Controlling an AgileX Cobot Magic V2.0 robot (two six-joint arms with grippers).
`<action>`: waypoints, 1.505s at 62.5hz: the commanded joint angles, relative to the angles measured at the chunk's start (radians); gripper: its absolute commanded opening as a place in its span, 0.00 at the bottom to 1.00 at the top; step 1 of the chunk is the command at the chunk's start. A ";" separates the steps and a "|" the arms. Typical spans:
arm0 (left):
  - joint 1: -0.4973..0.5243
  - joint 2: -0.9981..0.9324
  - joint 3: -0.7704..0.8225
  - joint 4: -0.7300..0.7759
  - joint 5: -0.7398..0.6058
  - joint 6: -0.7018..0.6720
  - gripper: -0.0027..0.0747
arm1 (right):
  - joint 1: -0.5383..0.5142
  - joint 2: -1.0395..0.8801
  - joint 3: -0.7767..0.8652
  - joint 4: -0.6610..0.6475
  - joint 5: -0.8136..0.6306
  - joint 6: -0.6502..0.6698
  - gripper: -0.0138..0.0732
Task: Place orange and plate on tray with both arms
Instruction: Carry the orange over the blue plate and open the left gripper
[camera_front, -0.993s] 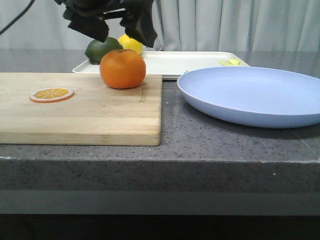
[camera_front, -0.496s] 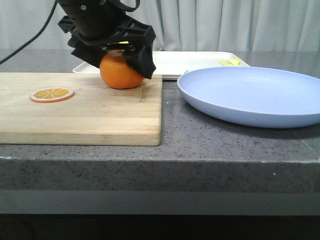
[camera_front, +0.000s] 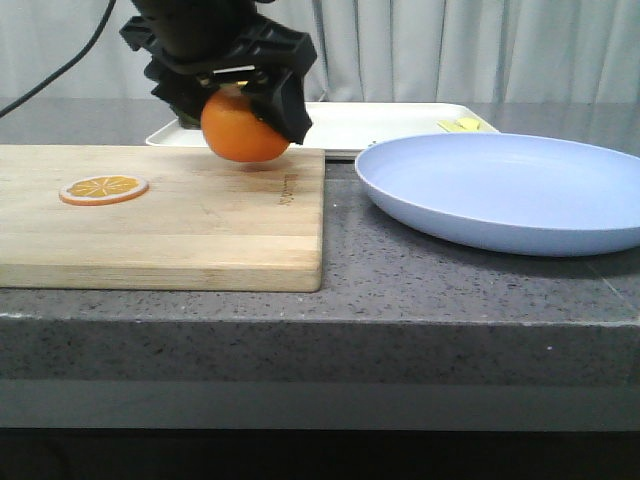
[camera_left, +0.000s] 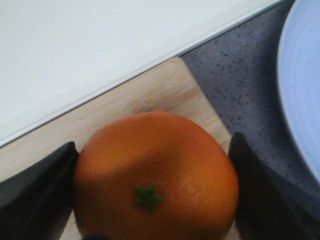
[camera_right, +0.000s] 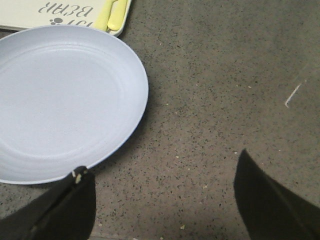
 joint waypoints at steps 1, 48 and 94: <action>-0.045 -0.046 -0.083 -0.003 -0.034 0.000 0.65 | -0.005 0.005 -0.036 -0.020 -0.063 -0.009 0.83; -0.324 0.232 -0.463 0.032 -0.013 0.000 0.65 | -0.005 0.005 -0.036 -0.020 -0.067 -0.009 0.83; -0.329 0.252 -0.476 0.030 0.049 -0.019 0.91 | -0.005 0.005 -0.036 -0.020 -0.067 -0.009 0.83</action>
